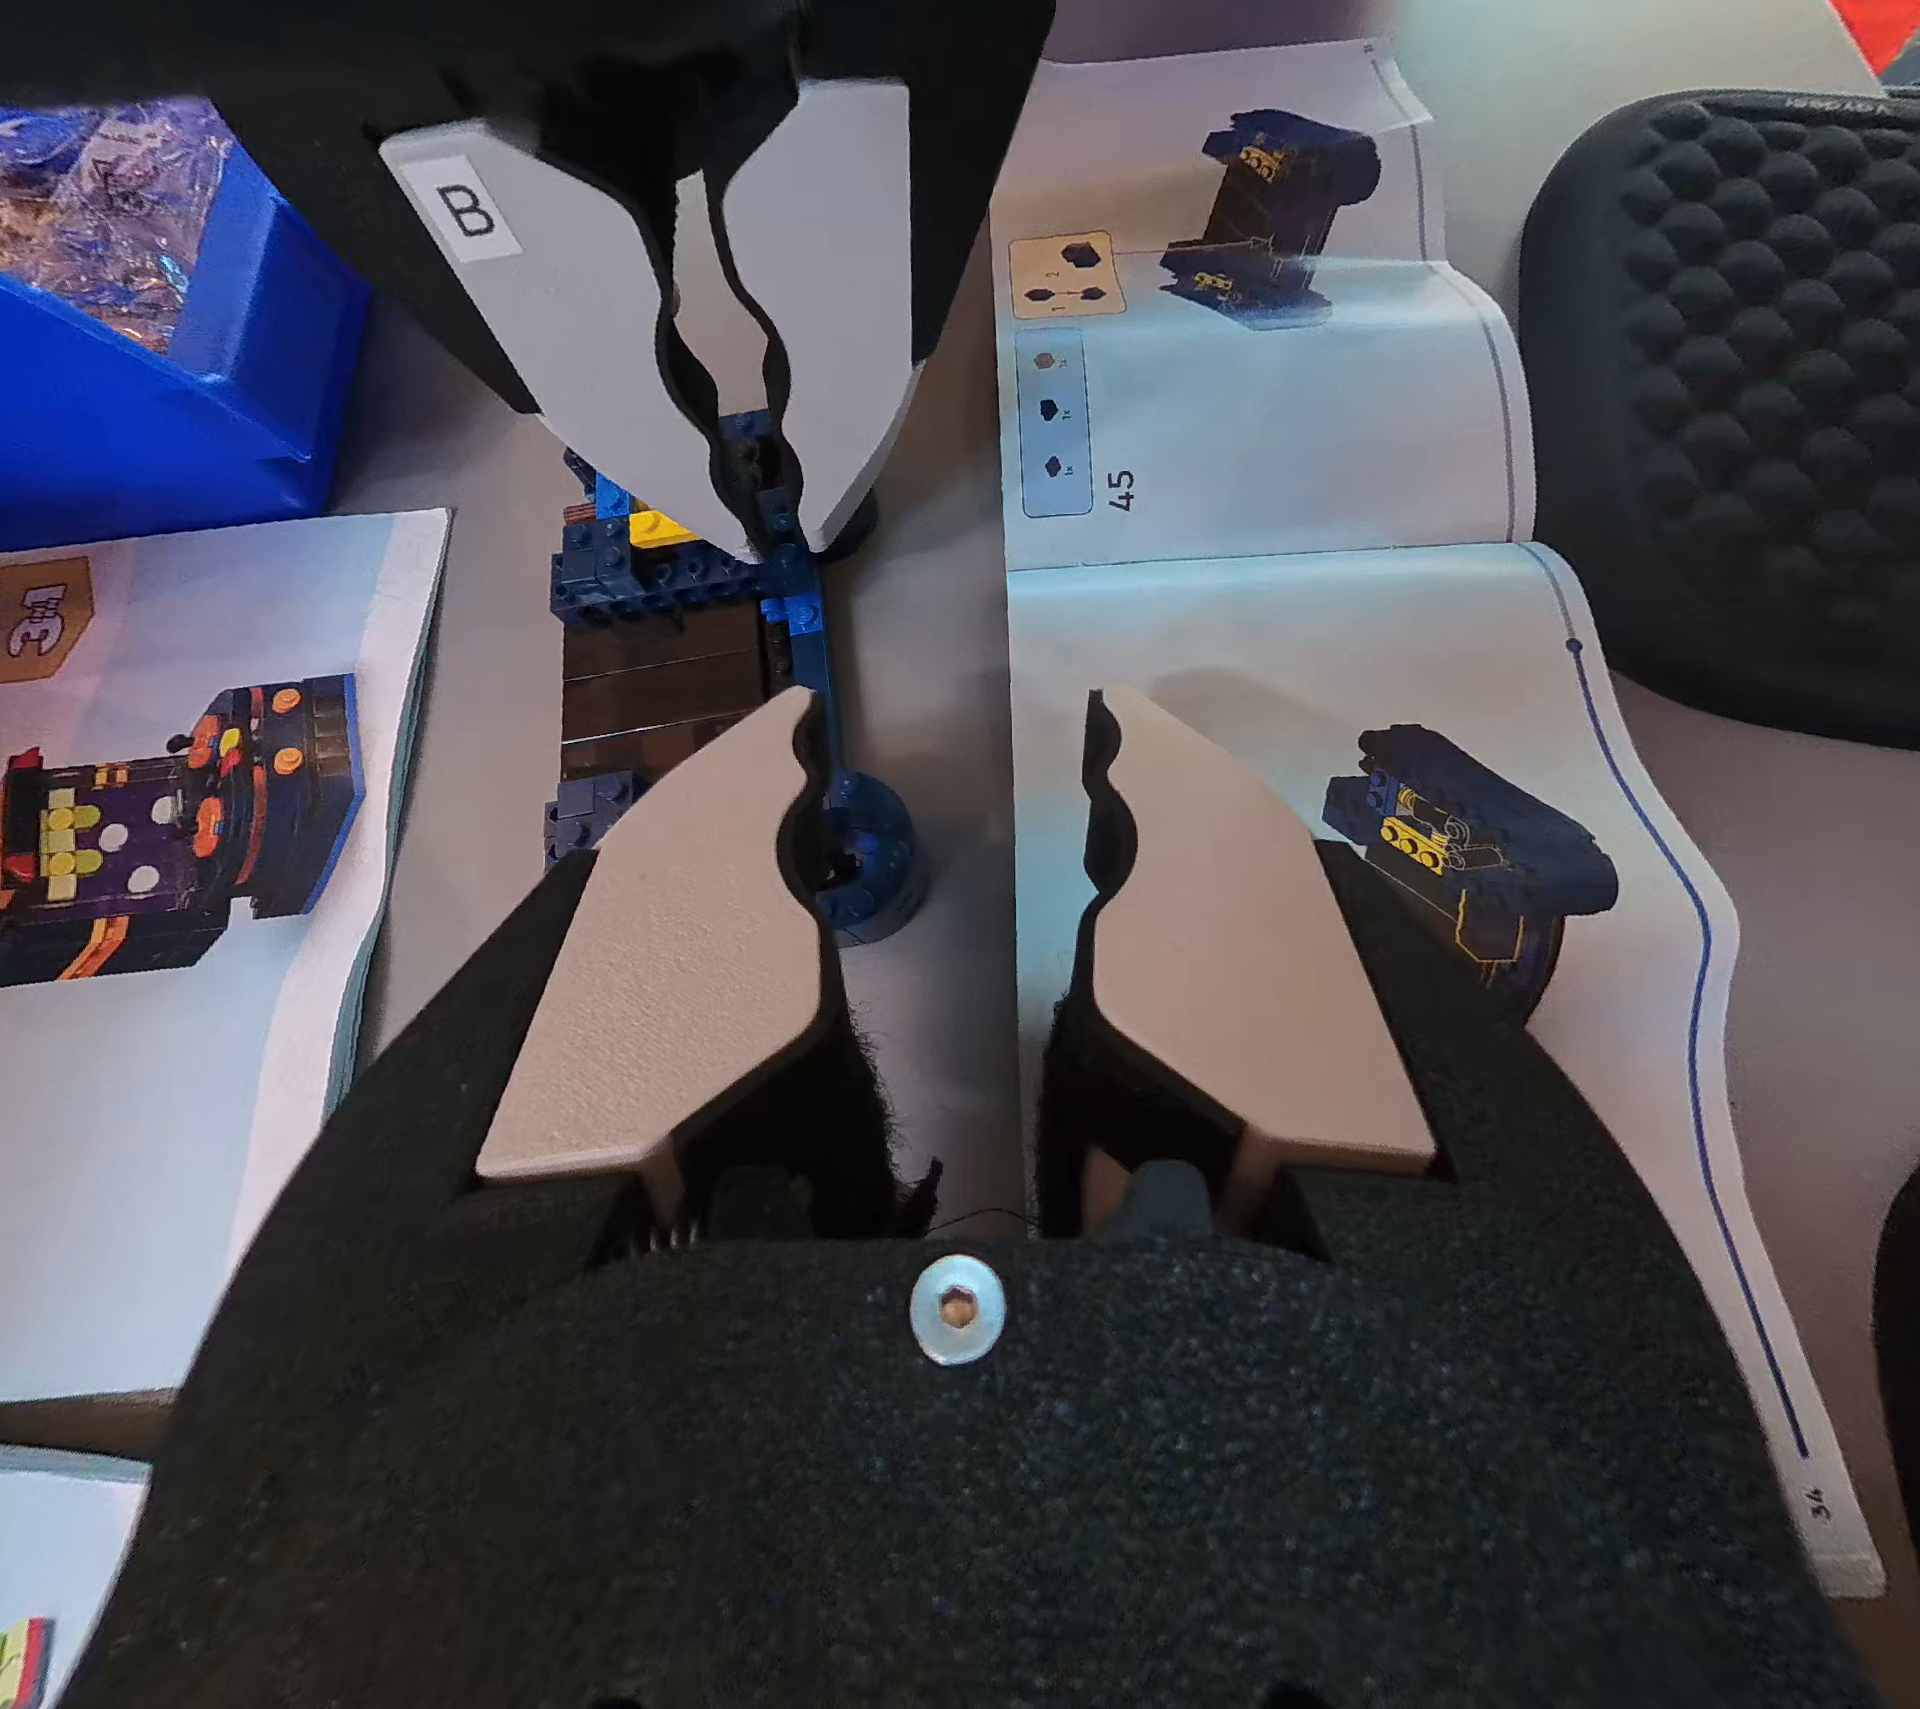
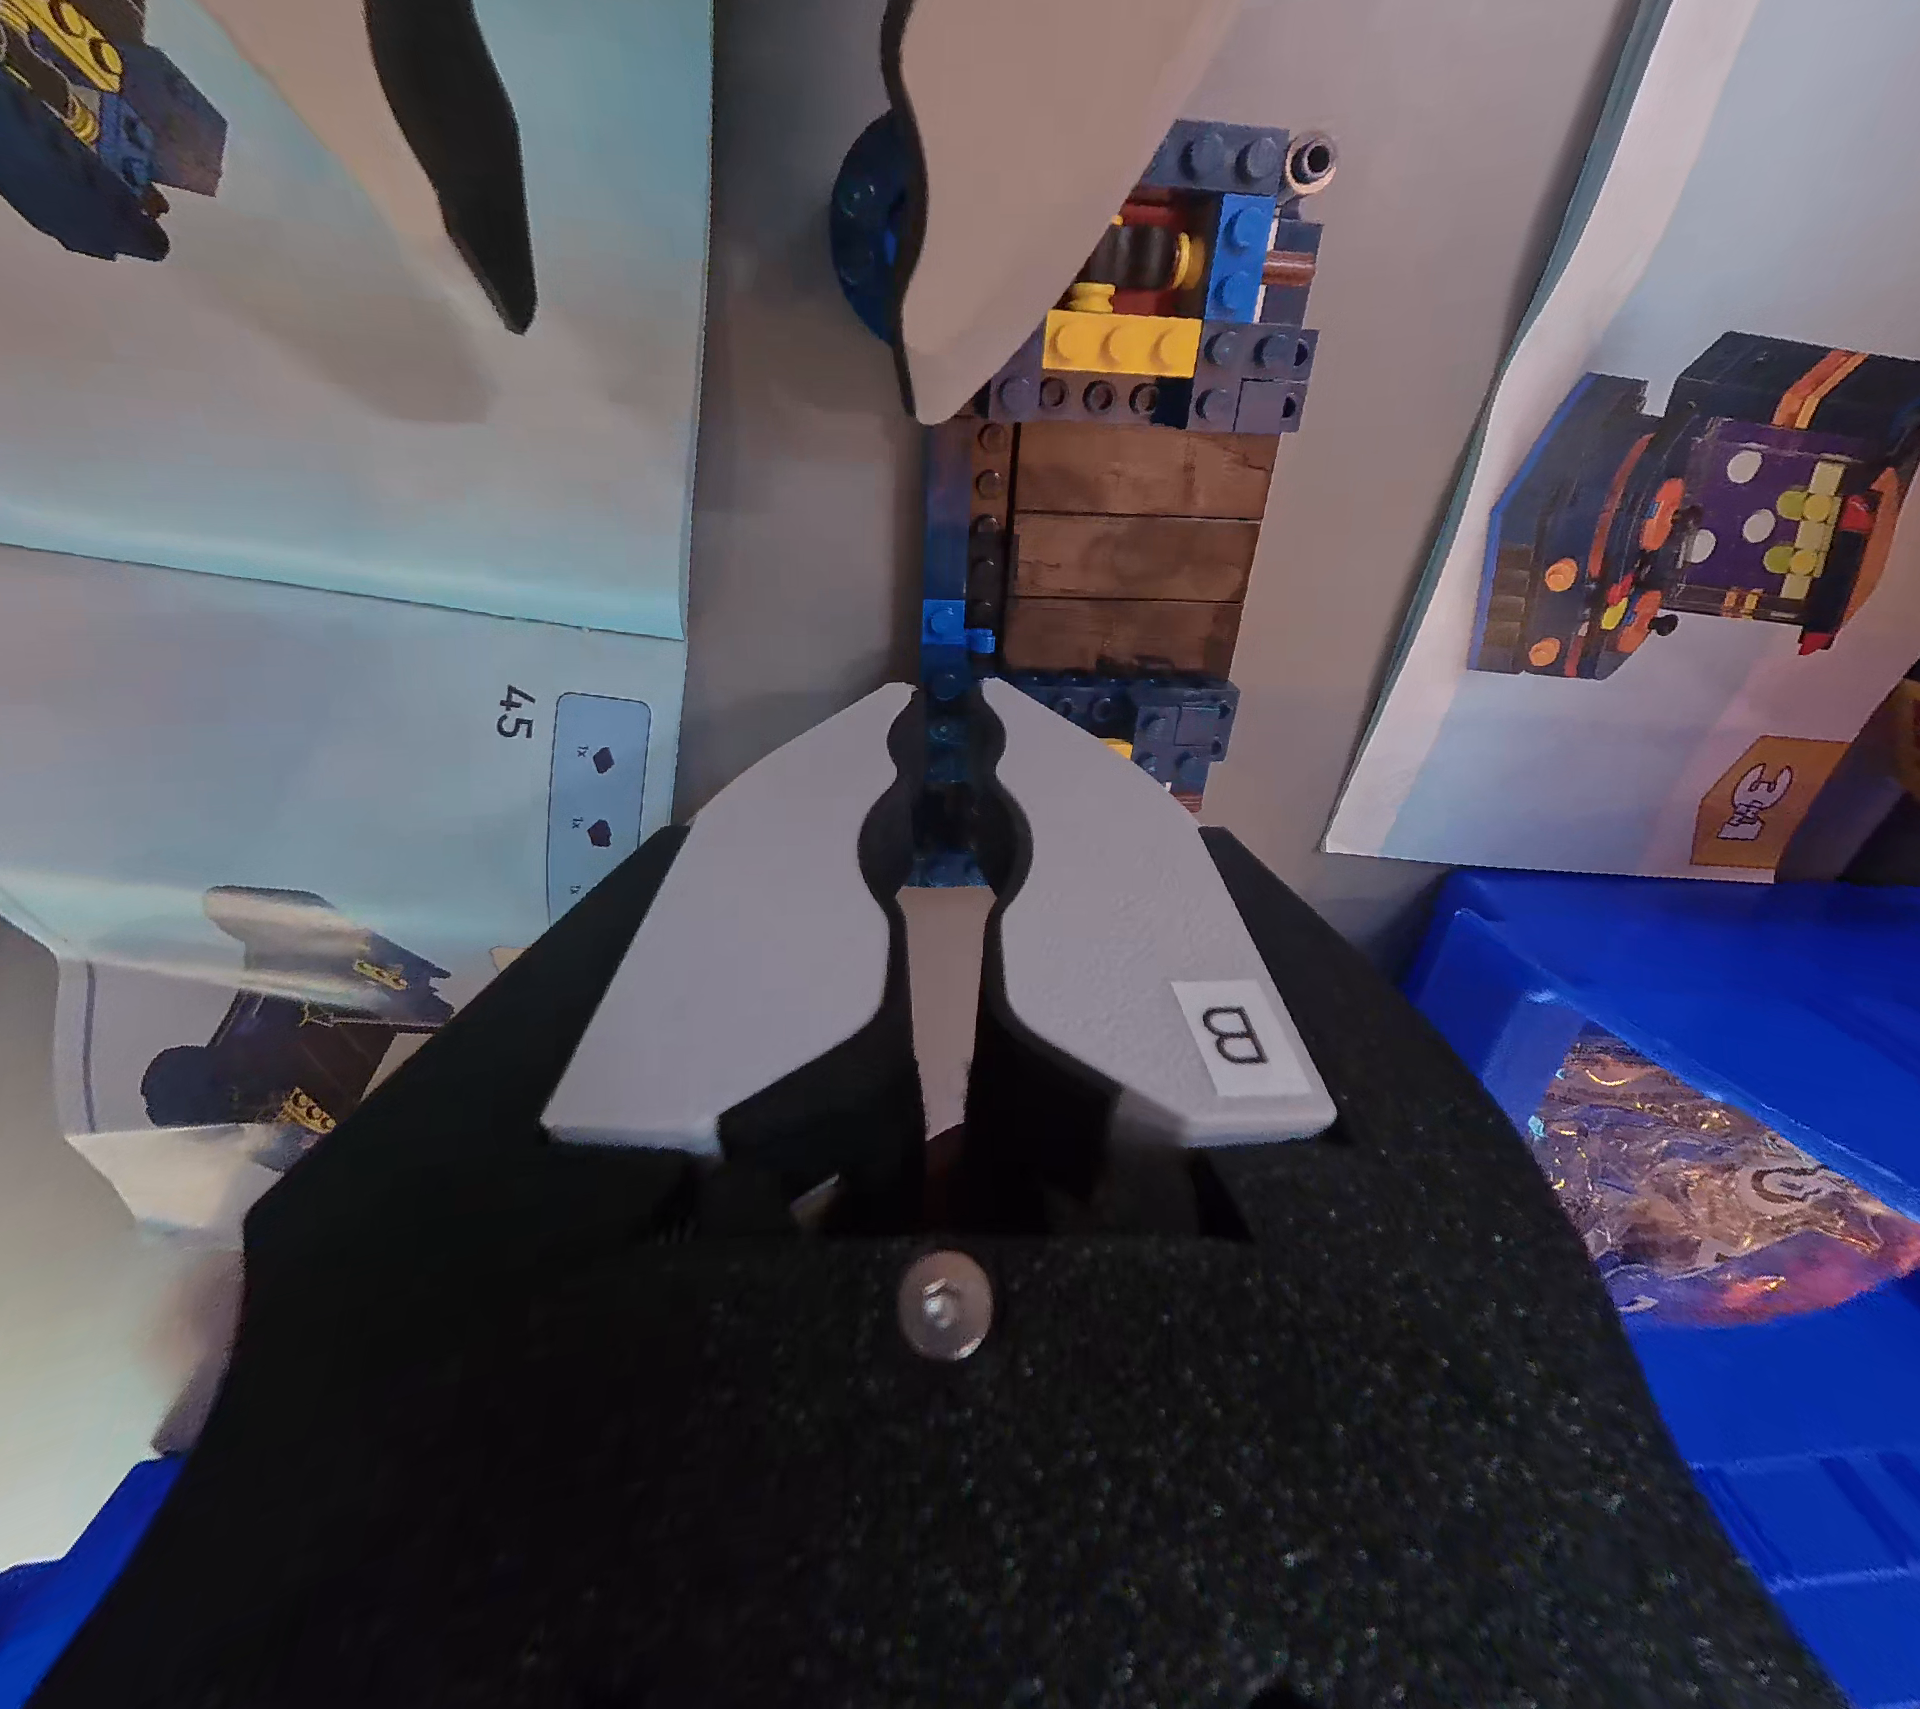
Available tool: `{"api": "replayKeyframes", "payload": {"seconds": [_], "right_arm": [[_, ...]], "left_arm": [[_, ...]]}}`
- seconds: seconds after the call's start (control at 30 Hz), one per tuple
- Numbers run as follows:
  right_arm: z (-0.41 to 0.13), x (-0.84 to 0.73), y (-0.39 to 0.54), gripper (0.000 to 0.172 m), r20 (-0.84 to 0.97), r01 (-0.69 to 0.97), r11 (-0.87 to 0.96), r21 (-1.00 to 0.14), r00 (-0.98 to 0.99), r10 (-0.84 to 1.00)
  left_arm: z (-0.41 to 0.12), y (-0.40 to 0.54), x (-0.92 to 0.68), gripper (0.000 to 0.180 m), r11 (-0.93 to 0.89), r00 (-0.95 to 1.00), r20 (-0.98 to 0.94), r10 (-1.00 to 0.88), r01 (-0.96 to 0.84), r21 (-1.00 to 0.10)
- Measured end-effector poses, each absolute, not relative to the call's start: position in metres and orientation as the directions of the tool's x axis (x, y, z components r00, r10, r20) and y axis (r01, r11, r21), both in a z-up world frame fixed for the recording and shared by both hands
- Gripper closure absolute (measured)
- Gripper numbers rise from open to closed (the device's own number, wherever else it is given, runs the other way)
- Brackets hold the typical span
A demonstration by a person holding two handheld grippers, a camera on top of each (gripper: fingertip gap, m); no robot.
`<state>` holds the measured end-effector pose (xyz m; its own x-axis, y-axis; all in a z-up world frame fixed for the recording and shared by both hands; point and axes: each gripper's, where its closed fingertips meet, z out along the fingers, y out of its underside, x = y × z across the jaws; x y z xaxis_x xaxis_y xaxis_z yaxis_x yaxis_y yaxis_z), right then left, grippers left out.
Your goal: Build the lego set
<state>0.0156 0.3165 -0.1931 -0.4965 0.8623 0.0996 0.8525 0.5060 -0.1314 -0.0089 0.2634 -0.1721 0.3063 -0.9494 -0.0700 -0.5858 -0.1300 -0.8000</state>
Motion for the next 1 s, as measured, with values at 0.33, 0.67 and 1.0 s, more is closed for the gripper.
{"api": "replayKeyframes", "payload": {"seconds": [0.33,0.67,1.0], "right_arm": [[-0.1933,0.0154,0.3163,0.165,0.094,0.852,0.507,-0.129,-0.498,0.862],[-0.1930,0.0141,0.3170,0.164,0.082,0.855,0.499,-0.141,-0.492,0.866],[-0.1940,0.0134,0.3179,0.165,0.092,0.849,0.507,-0.146,-0.499,0.862]], "left_arm": [[-0.1733,0.2620,-0.0073,0.135,-0.126,0.300,-0.073,-0.951,-0.592,-0.796],[-0.1747,0.2618,-0.0069,0.131,-0.117,0.298,-0.084,-0.951,-0.596,-0.794],[-0.1760,0.2624,-0.0069,0.131,-0.117,0.296,-0.079,-0.952,-0.591,-0.798]]}}
